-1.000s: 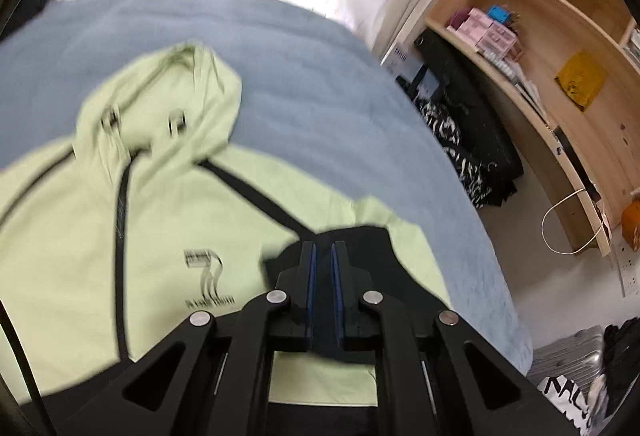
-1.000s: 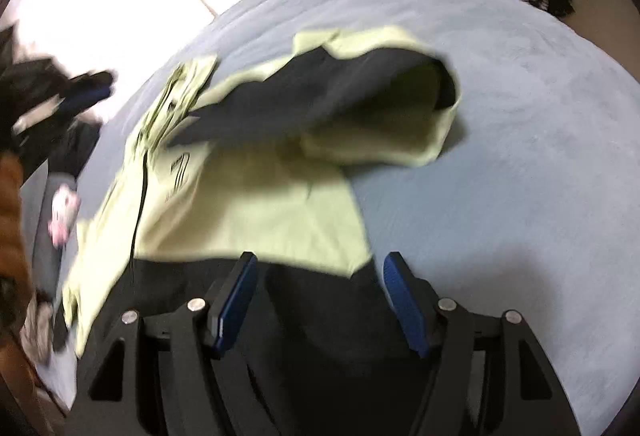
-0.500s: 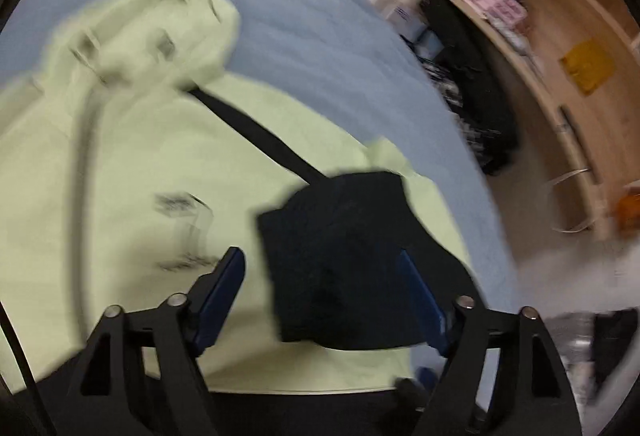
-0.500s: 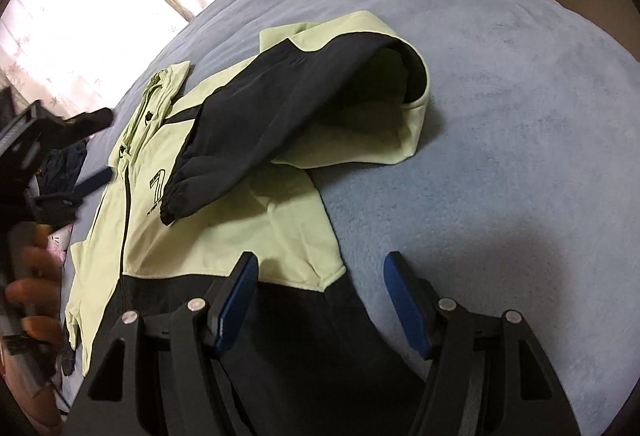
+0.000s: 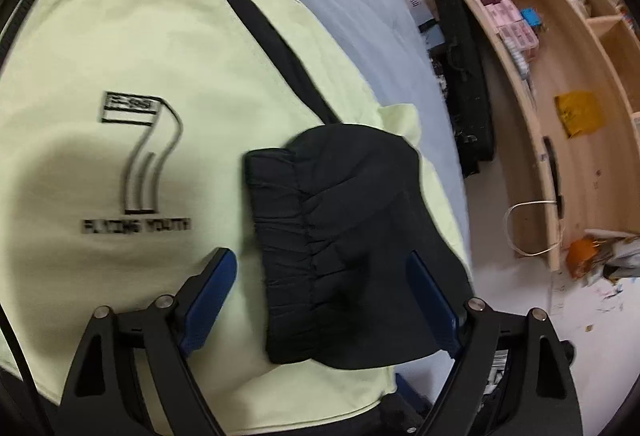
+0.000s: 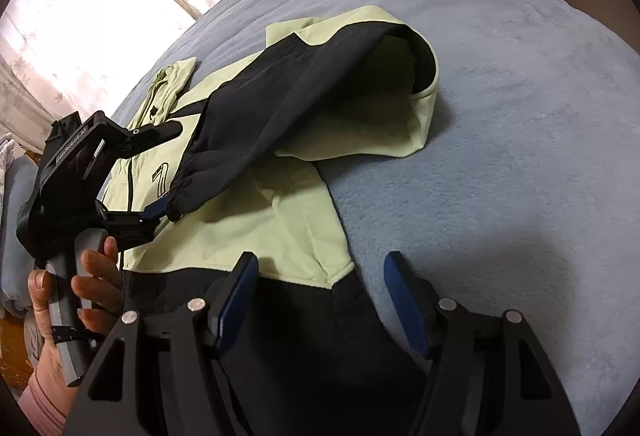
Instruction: Fold large clothes
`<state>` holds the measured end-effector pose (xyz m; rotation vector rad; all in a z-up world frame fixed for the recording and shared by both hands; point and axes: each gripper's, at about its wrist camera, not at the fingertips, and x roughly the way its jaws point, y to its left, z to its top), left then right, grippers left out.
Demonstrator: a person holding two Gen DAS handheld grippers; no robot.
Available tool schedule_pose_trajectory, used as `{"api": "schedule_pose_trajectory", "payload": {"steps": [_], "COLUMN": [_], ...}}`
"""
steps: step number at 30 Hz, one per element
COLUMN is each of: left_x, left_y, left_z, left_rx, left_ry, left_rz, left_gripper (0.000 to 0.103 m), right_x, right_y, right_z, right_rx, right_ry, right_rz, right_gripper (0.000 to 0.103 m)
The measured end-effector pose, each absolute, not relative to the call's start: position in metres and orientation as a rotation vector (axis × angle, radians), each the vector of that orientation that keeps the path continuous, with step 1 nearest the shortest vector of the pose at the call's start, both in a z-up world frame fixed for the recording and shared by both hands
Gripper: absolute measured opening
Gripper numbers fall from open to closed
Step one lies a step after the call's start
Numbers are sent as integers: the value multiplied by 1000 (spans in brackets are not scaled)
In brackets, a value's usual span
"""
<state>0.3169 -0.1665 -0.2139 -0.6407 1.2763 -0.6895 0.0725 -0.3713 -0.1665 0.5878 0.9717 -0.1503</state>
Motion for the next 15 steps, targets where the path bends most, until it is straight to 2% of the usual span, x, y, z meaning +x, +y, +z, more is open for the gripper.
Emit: {"api": "schedule_pose_trajectory", "payload": {"steps": [6, 7, 8, 9, 11, 15], "left_x": [313, 312, 312, 314, 314, 307], "left_y": [-196, -200, -202, -207, -209, -209], "left_z": [-215, -214, -214, -219, -221, -182], "left_rx": [-667, -637, -614, -589, -598, -541], "left_ry": [1241, 1220, 1211, 1244, 1274, 1200], "left_rz": [-803, -779, -756, -729, -692, -669], "left_gripper": [84, 63, 12, 7, 6, 5], "right_x": [67, 67, 66, 66, 66, 70], "right_y": [-372, -372, -372, -372, -372, -375], "right_z": [-167, -167, -167, -167, -166, -164], "right_rx": [603, 603, 602, 601, 601, 618], "right_ry": [953, 954, 954, 955, 958, 974], "right_rz": [-145, -145, -145, -145, -146, -146], "right_gripper": [66, 66, 66, 66, 66, 66]}}
